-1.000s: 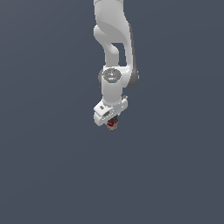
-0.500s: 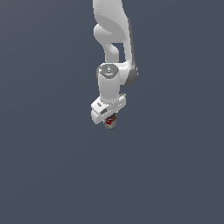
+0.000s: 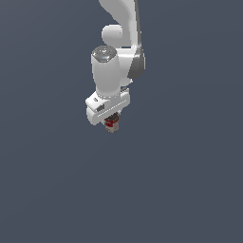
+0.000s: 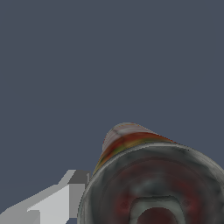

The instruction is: Pick up the object and move it to a goal position.

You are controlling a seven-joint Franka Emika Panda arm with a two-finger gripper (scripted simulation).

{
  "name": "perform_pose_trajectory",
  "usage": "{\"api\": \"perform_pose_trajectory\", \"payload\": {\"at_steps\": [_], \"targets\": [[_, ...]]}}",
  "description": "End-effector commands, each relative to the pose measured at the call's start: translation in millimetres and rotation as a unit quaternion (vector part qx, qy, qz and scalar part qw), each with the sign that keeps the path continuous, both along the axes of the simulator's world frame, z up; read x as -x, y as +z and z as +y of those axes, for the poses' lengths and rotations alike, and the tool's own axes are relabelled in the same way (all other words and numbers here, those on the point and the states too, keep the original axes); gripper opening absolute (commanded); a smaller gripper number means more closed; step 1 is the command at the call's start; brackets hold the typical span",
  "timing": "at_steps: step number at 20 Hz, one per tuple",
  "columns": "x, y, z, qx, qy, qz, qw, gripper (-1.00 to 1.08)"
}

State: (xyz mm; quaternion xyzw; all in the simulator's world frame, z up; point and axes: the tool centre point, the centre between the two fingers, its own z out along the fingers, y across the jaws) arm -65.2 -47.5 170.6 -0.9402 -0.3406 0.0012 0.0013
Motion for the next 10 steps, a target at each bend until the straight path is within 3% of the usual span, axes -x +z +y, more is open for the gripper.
{"api": "perform_pose_trajectory", "payload": {"at_steps": [1, 10], "targets": [[-1, 27, -13, 0.000, 0.000, -0.002, 1.0000, -1.00], [-4, 120, -59, -0.001, 0.000, -0.002, 1.0000, -1.00]]}}
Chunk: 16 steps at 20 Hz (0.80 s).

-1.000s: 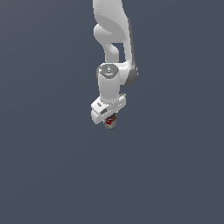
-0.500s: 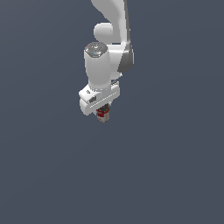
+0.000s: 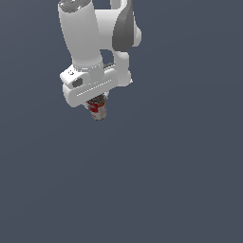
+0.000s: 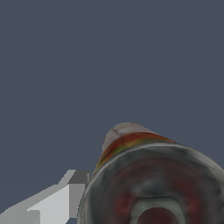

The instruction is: Pick up the object and move it to a goal position.

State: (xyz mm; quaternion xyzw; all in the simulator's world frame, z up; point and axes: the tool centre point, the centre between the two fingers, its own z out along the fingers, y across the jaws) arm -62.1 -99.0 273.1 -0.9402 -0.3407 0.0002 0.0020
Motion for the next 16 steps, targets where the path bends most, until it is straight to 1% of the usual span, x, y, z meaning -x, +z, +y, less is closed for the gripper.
{"api": "perform_pose_trajectory", "payload": {"at_steps": [1, 9, 16], "targets": [[-1, 28, -13, 0.000, 0.000, -0.001, 1.0000, -1.00], [-4, 106, -54, 0.000, 0.000, -0.001, 1.0000, -1.00], [-8, 163, -83, 0.001, 0.000, -0.001, 1.0000, -1.00]]}}
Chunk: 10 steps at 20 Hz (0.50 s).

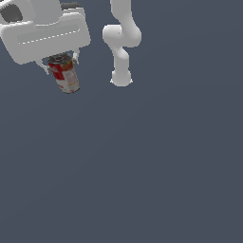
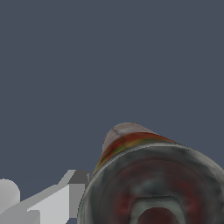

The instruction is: Pick up the object and move it to a goal position.

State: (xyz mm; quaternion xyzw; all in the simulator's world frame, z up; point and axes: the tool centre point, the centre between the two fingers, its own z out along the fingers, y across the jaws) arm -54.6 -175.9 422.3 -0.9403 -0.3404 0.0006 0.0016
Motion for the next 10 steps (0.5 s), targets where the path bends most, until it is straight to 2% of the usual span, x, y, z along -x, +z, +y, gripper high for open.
{"api": "perform_pose_trajectory", "payload": {"at_steps": [1, 10], "targets": [[-1, 20, -10, 0.001, 0.000, -0.001, 1.0000, -1.00], [-6, 72, -37, 0.001, 0.000, -0.001, 1.0000, -1.00]]}}
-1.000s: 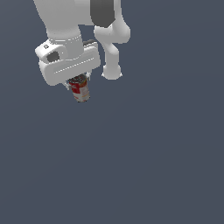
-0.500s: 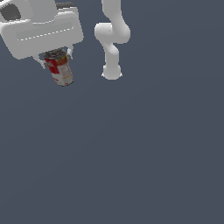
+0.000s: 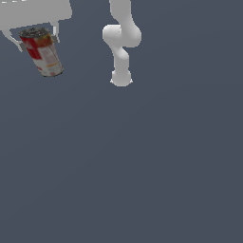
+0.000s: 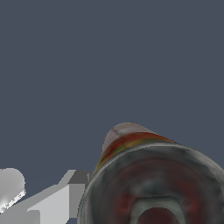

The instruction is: Pick up the object and move it to a goal position.

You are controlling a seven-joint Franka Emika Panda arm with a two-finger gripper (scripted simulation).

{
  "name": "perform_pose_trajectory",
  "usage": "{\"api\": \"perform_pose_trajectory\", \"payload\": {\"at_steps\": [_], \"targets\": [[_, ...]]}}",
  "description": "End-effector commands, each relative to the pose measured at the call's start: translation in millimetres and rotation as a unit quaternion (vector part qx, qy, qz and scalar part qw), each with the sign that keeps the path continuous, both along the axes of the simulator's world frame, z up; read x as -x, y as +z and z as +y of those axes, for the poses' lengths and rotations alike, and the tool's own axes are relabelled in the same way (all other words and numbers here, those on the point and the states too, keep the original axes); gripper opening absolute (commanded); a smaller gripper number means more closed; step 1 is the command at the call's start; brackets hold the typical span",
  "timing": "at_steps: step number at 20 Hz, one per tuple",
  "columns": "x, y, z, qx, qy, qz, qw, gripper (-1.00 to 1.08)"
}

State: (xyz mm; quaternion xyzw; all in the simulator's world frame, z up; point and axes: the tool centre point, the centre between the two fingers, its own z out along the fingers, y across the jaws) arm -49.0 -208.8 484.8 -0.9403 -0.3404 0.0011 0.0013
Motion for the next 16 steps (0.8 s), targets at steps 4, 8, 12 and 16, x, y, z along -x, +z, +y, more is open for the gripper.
{"api": "perform_pose_trajectory", "payload": {"at_steps": [4, 8, 12, 16], "targets": [[-2, 23, -11, 0.001, 0.000, -0.002, 1.0000, -1.00], [-4, 32, -16, 0.001, 0.000, -0.001, 1.0000, -1.00], [-5, 37, -18, 0.001, 0.000, -0.001, 1.0000, -1.00], [-5, 39, -19, 0.001, 0.000, -0.001, 1.0000, -1.00]]}}
